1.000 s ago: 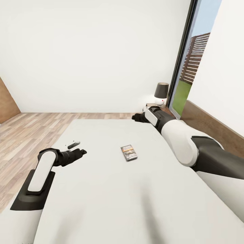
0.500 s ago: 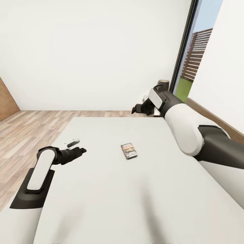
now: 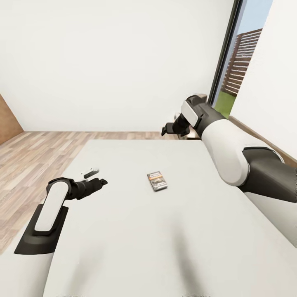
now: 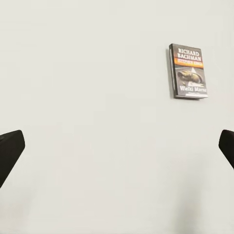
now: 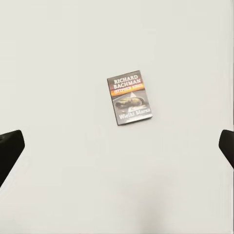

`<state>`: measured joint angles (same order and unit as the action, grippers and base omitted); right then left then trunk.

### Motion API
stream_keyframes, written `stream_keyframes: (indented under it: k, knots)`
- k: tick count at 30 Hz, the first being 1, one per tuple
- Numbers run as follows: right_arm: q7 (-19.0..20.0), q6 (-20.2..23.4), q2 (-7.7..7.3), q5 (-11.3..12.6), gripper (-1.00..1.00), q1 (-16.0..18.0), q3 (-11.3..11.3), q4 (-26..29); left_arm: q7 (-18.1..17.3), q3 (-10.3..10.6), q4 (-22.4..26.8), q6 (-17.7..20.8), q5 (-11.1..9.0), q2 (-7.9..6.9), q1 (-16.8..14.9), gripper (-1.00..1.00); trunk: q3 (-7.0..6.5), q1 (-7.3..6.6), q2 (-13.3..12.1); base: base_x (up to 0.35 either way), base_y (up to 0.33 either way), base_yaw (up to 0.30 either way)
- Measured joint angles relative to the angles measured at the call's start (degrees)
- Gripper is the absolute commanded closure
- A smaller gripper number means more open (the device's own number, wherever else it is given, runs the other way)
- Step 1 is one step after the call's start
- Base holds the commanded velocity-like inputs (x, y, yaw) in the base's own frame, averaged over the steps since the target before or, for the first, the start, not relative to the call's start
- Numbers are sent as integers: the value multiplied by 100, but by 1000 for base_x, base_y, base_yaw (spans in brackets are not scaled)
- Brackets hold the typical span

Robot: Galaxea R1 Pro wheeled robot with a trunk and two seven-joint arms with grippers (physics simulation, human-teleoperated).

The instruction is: In the bedroom, move the book from the bed onto either nightstand, and place the two sandals side by side next to the bed.

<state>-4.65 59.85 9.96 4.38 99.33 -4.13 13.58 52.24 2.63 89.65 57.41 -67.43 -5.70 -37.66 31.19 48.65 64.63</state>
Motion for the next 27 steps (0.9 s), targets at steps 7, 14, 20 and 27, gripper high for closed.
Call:
stream_keyframes:
  k: [7, 14, 20, 27]
  knots:
    - [2, 0, 1, -2, -100, -50, 113, 0, -3, -18, 29, -5, 0, 2, 5, -100, 62, 0, 0, 0, 0, 0]
    - [3, -1, 1, 1, -100, -62, 148, 0, -8, -27, 38, -22, -7, 3, 8, -100, 125, 0, 0, 0, 0, 0]
    - [3, -1, 1, 2, -100, -70, 150, -11, -27, -26, 50, -29, -13, -3, 20, -100, 179, 0, 0, 0, 0, 0]
    - [3, -1, 1, 2, -100, -69, 155, -16, -34, -27, 66, -34, -12, -5, 27, -100, 241, 0, 0, 0, 0, 0]
